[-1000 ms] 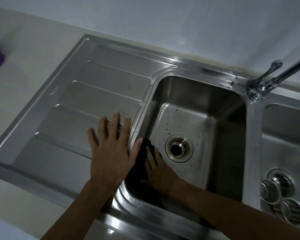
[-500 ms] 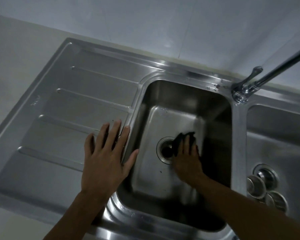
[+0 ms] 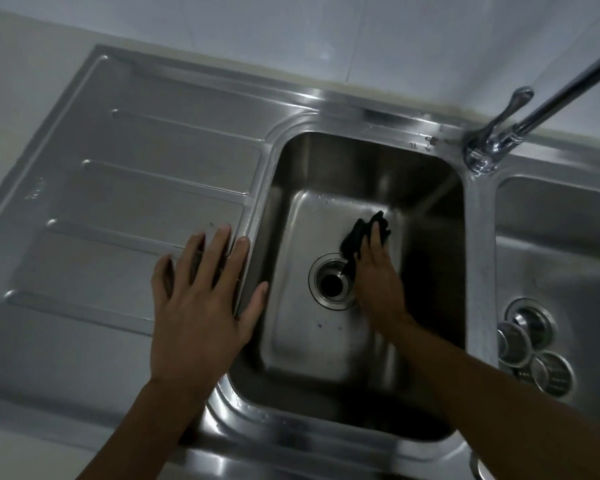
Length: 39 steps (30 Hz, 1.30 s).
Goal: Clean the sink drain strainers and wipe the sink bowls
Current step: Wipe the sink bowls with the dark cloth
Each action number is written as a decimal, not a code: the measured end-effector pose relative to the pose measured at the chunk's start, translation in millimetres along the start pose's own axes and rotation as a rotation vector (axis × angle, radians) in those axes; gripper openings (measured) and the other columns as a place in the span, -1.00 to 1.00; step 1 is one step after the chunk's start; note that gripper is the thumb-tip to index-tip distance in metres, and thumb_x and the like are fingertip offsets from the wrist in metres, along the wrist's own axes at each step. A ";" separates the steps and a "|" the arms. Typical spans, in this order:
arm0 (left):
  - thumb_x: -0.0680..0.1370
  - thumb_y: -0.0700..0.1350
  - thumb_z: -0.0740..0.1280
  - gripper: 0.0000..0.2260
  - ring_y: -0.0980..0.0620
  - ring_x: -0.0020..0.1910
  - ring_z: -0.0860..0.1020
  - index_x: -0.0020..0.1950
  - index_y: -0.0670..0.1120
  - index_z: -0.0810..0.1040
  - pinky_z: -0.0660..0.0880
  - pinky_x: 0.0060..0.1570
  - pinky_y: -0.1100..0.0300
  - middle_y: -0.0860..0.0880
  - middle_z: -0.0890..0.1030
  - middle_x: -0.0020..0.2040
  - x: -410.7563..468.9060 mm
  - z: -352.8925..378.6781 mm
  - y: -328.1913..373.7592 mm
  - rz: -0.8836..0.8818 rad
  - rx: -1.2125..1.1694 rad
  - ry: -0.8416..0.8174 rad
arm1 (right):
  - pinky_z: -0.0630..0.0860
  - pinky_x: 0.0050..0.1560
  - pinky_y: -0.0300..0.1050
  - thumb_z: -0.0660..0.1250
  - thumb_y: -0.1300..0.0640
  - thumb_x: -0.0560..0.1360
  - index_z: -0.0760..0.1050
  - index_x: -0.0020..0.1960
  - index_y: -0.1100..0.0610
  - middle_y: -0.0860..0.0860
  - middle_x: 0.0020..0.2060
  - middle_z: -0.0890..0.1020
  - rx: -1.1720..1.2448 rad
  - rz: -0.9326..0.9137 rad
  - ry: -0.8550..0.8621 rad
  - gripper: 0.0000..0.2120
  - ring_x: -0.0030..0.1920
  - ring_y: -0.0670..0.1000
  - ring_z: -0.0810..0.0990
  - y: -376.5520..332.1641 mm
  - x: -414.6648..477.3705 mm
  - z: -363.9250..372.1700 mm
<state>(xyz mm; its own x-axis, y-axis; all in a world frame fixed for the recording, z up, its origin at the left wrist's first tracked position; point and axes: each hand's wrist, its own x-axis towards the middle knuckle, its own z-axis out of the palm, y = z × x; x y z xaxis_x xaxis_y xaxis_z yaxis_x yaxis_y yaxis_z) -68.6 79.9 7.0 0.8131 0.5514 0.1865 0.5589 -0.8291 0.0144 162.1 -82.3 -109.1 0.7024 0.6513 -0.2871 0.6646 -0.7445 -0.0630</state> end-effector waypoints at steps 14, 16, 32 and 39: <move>0.67 0.23 0.13 -0.45 -0.20 0.57 0.27 0.56 -0.05 0.38 0.19 0.45 -0.32 -0.10 0.32 0.59 1.0 -2.4 1.9 -0.018 -0.014 0.004 | 0.10 0.54 0.15 0.13 0.03 0.60 0.24 0.59 0.17 0.11 0.61 -0.04 -0.215 -1.041 -0.245 -0.42 0.61 0.28 0.06 -7.3 -88.4 10.3; 0.67 0.23 0.13 -0.45 -0.19 0.57 0.27 0.56 -0.04 0.37 0.19 0.45 -0.31 -0.10 0.31 0.60 0.6 -1.1 1.5 -0.003 -0.011 0.005 | 0.05 0.57 0.19 0.17 -0.03 0.60 0.18 0.61 0.18 0.16 0.63 0.01 -0.239 -0.988 -0.132 -0.37 0.61 0.27 0.07 -36.2 -58.5 17.3; 0.66 0.26 0.09 -0.42 -0.20 0.58 0.25 0.58 -0.04 0.33 0.17 0.46 -0.30 -0.10 0.28 0.61 3.1 -3.8 1.3 -0.003 0.021 -0.040 | 0.41 0.40 0.07 0.28 0.16 0.62 0.17 0.58 0.25 0.22 0.58 0.22 -0.039 -0.259 -0.318 -0.40 0.56 0.23 0.24 -26.2 -67.9 -6.7; 0.67 0.25 0.09 -0.43 -0.20 0.57 0.26 0.57 -0.04 0.34 0.20 0.44 -0.29 -0.10 0.30 0.60 1.3 -3.5 1.2 0.006 0.017 -0.011 | 0.53 0.03 -0.05 0.18 0.20 0.66 0.57 0.05 0.32 0.14 -0.16 0.59 0.840 0.476 -0.390 -0.75 -0.10 0.10 0.54 -72.0 11.9 -26.3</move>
<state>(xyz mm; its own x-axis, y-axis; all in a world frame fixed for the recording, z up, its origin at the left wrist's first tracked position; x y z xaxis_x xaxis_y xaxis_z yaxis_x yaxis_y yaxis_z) -67.5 79.2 10.7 0.8184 0.5471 0.1758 0.5563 -0.8310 -0.0038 129.4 -17.1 -82.9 0.6154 0.2818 -0.7362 -0.1563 -0.8718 -0.4643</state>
